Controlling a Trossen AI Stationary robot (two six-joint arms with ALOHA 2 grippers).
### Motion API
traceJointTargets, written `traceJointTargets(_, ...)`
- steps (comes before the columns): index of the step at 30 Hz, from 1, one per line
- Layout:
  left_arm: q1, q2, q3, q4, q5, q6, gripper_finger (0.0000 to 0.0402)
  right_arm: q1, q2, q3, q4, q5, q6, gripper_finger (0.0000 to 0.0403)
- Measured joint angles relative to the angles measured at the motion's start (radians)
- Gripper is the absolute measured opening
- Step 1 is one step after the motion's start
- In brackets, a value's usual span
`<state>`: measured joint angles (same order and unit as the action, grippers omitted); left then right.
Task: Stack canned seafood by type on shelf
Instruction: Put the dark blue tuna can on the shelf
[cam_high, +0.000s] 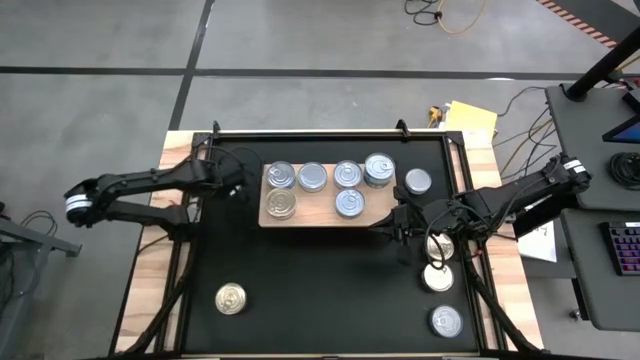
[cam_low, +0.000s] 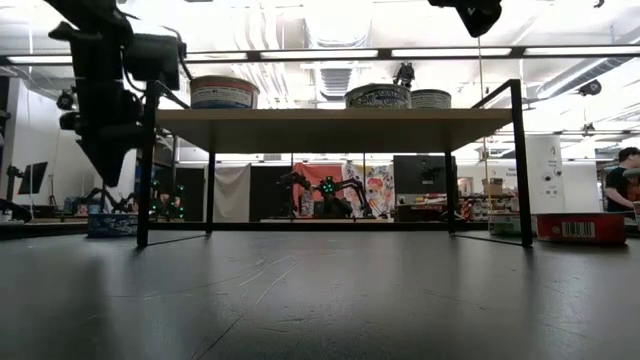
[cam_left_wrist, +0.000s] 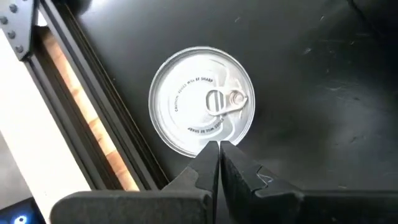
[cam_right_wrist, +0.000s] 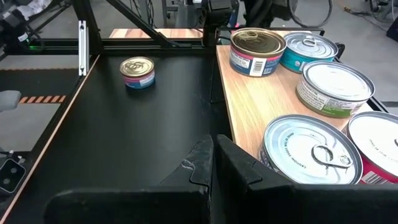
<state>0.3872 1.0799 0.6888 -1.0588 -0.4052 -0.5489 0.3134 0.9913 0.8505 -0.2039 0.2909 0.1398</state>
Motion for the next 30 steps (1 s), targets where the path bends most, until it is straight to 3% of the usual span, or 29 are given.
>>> traceJointTargets(11, 0.0, 0.054, -0.008, 0.012, -0.004, -0.057, 0.0, 0.0, 0.0, 0.0, 0.0, -0.001, 0.002, 0.0009)
traceJointTargets(16, 0.001, 0.059, -0.018, 0.01, -0.096, -0.148, 0.0, 0.0, 0.0, 0.0, 0.0, -0.001, 0.002, 0.0009)
traceJointTargets(30, 0.001, 0.051, -0.075, 0.012, -0.207, -0.332, 0.0, 0.0, 0.0, 0.0, 0.0, -0.002, 0.0, 0.0009)
